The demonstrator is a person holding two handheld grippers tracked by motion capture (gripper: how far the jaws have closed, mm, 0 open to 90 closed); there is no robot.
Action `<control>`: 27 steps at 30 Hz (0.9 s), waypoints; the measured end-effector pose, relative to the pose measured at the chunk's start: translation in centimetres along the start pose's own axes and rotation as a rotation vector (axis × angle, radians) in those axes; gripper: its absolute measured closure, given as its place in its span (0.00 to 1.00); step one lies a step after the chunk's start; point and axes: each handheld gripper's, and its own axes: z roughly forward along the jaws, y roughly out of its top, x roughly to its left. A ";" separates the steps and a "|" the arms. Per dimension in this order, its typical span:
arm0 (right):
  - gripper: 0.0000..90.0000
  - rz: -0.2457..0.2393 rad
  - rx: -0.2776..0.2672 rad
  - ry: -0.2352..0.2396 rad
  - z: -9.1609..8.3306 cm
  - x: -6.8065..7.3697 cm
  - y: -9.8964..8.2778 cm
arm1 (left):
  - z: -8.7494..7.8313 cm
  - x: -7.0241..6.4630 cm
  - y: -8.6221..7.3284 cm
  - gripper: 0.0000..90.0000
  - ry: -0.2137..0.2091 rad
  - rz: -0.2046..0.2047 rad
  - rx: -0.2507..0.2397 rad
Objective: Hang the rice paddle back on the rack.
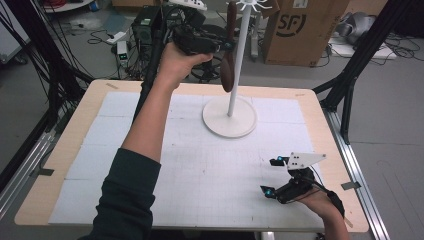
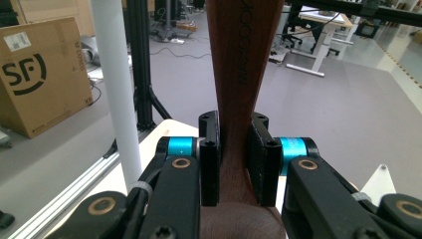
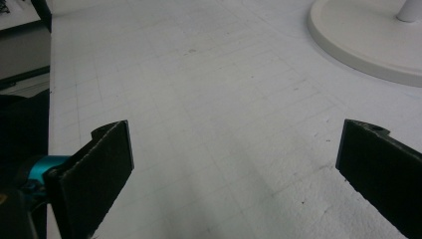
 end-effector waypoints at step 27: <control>0.00 0.005 0.000 0.004 0.1 0.0 -0.2 | 2.0 2.0 0.1 0.86 0.047 -0.033 0.022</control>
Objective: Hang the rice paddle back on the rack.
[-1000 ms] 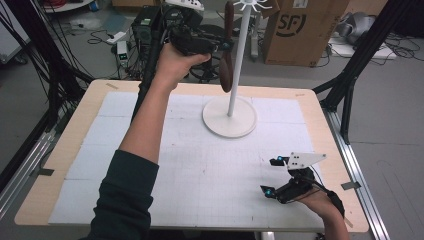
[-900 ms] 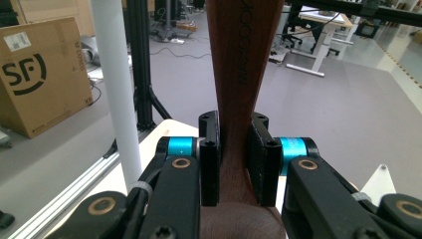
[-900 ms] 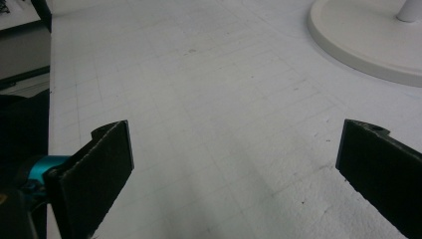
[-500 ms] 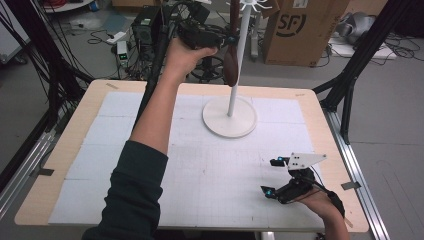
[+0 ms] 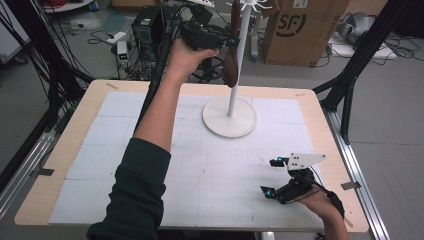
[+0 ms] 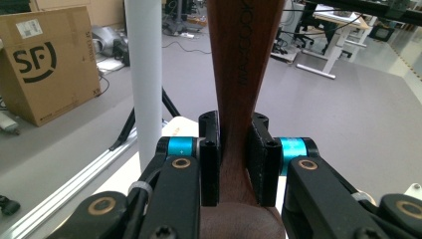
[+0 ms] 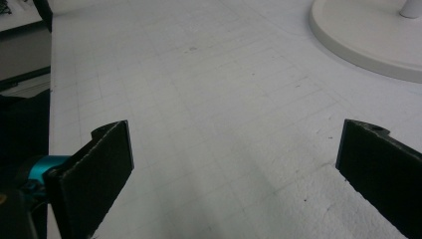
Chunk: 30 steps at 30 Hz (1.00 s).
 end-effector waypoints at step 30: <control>0.00 0.001 0.007 0.004 0.1 0.0 -0.2 | 1.5 0.9 0.3 0.86 0.052 0.024 0.040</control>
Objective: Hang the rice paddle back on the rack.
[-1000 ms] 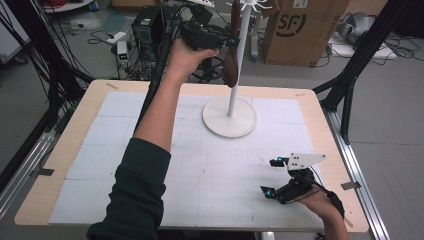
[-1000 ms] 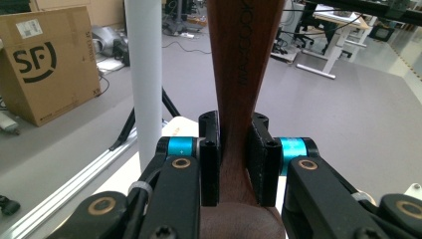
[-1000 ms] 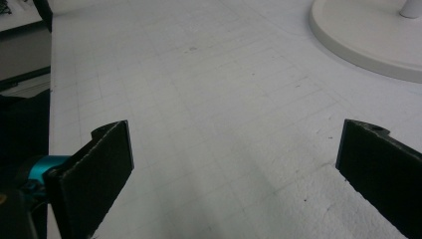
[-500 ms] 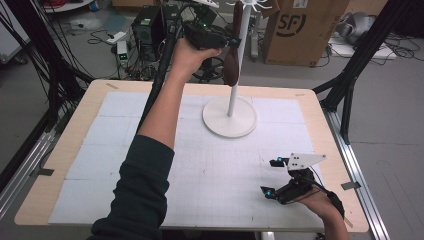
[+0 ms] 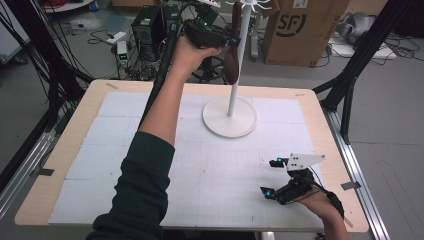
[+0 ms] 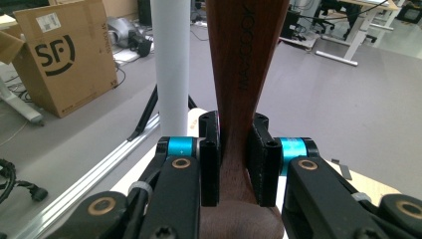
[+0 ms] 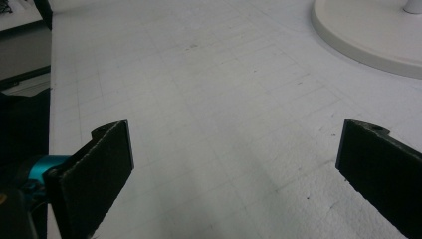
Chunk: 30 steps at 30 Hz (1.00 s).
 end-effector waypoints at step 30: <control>0.00 0.005 0.002 0.004 0.1 0.0 -0.2 | 0.3 -0.6 0.8 0.86 0.029 0.022 0.028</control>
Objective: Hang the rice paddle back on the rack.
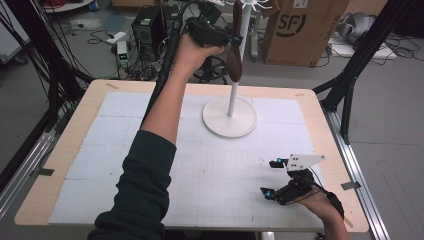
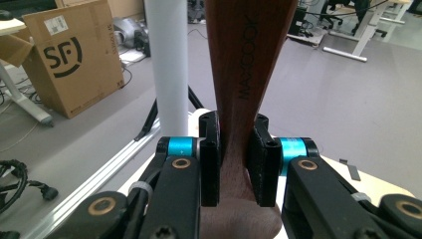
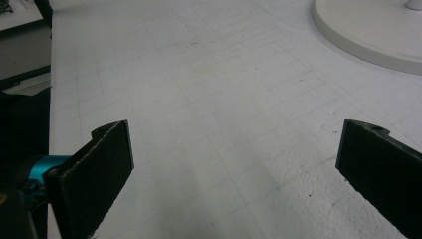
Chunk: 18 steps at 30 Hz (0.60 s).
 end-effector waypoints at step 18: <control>0.00 -0.005 -0.004 0.000 0.0 0.1 0.0 | -0.3 1.0 -0.1 0.86 0.042 -0.020 0.037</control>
